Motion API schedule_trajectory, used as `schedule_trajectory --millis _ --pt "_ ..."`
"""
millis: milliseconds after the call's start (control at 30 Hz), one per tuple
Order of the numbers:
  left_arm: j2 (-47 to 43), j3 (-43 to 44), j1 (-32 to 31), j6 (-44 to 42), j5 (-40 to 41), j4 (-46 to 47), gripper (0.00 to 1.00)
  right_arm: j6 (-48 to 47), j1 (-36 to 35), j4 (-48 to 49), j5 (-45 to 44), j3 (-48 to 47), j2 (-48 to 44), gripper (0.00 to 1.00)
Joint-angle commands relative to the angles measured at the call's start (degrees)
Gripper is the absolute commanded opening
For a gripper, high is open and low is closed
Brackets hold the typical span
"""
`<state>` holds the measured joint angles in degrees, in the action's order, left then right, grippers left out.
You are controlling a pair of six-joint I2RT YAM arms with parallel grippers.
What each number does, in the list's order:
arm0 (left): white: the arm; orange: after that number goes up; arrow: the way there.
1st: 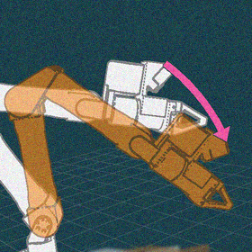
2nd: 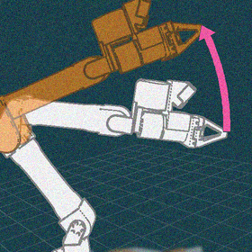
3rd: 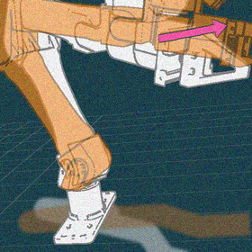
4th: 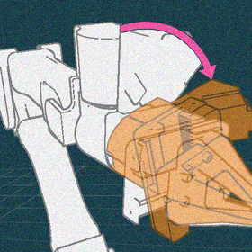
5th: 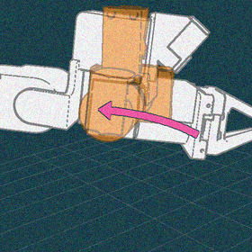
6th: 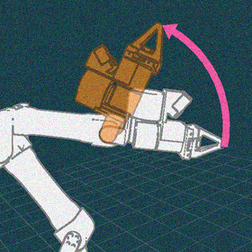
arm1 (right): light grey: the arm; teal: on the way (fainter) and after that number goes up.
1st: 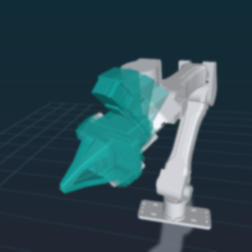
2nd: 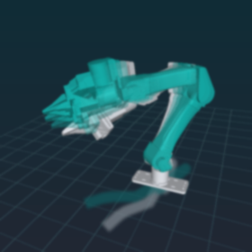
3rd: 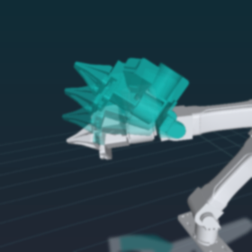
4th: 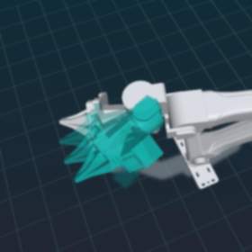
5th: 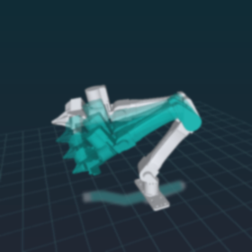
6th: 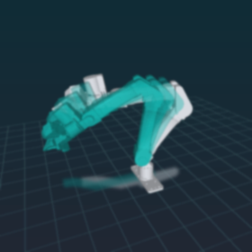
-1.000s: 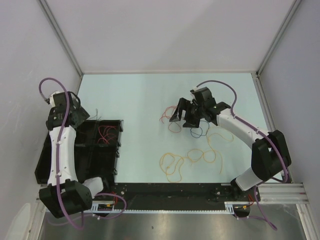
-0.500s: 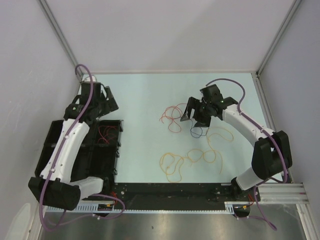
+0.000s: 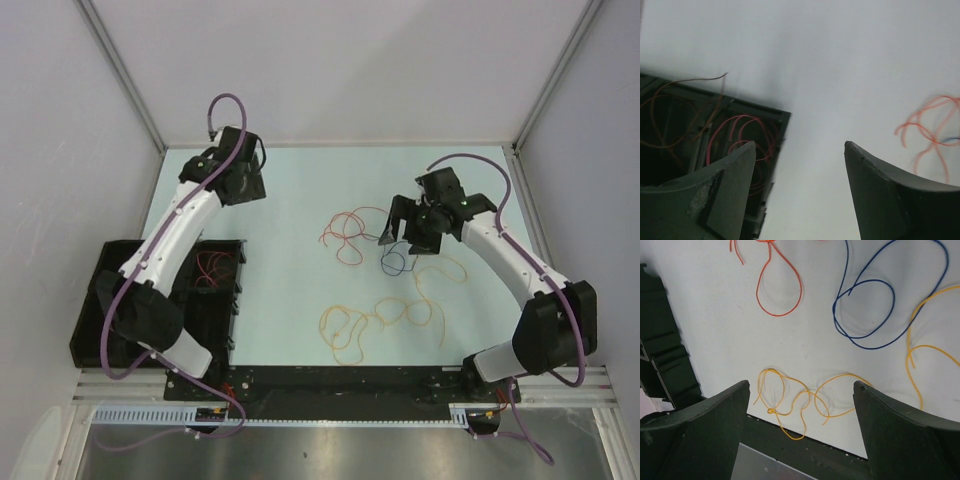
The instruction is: Untangle the cables
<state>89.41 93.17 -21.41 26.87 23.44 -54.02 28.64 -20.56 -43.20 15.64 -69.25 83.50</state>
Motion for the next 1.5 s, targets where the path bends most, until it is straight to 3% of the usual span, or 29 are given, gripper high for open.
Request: schedule_trajectory --millis 0,433,1100,1267,1400,1467 --pt "1.91 0.89 5.75 -0.95 6.35 -5.66 0.74 -3.68 2.88 -2.15 0.0 -0.88 -3.79 0.89" --pt "12.19 -1.14 15.34 -7.36 6.62 -3.29 0.65 -5.7 3.86 -2.5 3.08 0.08 -3.17 0.89" --pt "20.81 -1.93 18.68 -10.17 5.04 -0.56 0.46 -6.49 4.39 -2.33 3.17 0.17 -1.06 0.89" --pt "21.25 -1.58 18.77 -10.44 5.21 -0.74 0.25 -6.41 4.47 -2.15 3.35 0.08 -0.62 0.89" --pt "21.34 -1.67 19.03 -10.96 5.74 -1.09 0.22 -6.41 4.56 -1.98 3.61 0.08 -0.36 0.89" --pt "21.25 -1.67 19.12 -11.14 5.91 -1.18 0.14 -6.41 4.47 -1.89 3.7 0.08 -0.27 0.89"
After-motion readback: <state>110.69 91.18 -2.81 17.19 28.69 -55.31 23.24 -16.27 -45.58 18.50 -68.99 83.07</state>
